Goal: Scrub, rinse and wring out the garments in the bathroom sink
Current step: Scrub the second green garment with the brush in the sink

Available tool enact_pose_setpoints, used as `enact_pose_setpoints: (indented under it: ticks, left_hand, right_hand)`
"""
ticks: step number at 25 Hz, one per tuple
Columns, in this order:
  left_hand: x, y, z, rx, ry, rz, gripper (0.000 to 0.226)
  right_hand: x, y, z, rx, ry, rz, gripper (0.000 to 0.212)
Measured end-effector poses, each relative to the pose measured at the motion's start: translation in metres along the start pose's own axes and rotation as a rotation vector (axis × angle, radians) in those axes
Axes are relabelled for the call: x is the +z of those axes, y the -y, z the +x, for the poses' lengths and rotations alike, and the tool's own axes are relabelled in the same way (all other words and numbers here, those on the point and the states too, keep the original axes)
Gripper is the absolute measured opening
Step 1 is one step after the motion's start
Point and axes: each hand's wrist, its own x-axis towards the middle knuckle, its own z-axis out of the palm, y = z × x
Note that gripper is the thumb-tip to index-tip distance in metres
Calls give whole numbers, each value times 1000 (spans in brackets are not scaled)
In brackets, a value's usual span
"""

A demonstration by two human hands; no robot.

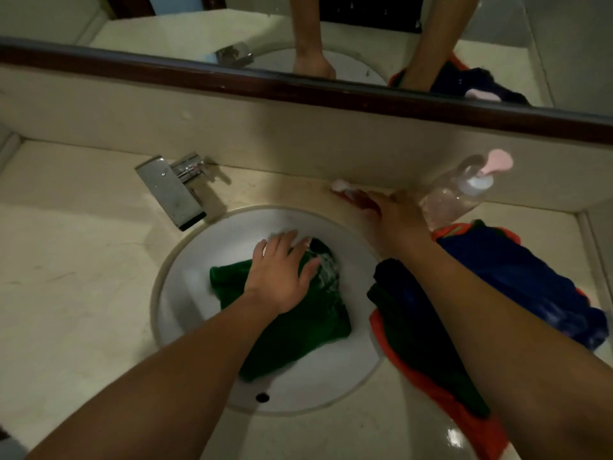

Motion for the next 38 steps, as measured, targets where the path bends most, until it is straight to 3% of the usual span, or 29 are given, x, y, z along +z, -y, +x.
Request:
enact_pose_setpoints:
  ticks: [3, 5, 7, 11, 18, 21, 23, 27, 29, 31, 38]
  left_hand:
    - [27, 21, -4, -6, 41, 47, 75]
    - [38, 36, 0, -23, 84, 95, 77]
    - [50, 52, 6, -50, 137, 129, 74]
    - [74, 86, 25, -101, 160, 111, 70]
    - [112, 124, 27, -100, 187, 116, 60]
    - [106, 123, 25, -132, 165, 17, 55]
    - [98, 120, 25, -150, 170, -55, 51]
    - [71, 107, 11, -46, 73, -114, 54]
    - [40, 93, -3, 5, 39, -116, 53]
    - [1, 87, -9, 44, 31, -117, 46]
    - [-135, 66, -7, 351, -343, -41, 56]
  right_hand:
    - [22, 17, -17, -149, -372, -12, 43]
    - [57, 35, -31, -373, -405, 46, 33]
    - [92, 54, -30, -450, -274, 5, 27]
    - [133, 76, -4, -415, -23, -37, 35]
    - [174, 76, 26, -356, 139, -405, 42]
    - [172, 70, 19, -392, 128, -347, 39]
    - [161, 71, 12, -382, 224, -247, 35]
    - [127, 66, -15, -175, 416, 57, 23]
    - [98, 62, -33, -92, 362, 216, 21]
    - [62, 65, -43, -129, 256, 273, 18]
    - [-76, 106, -81, -245, -153, 231, 20]
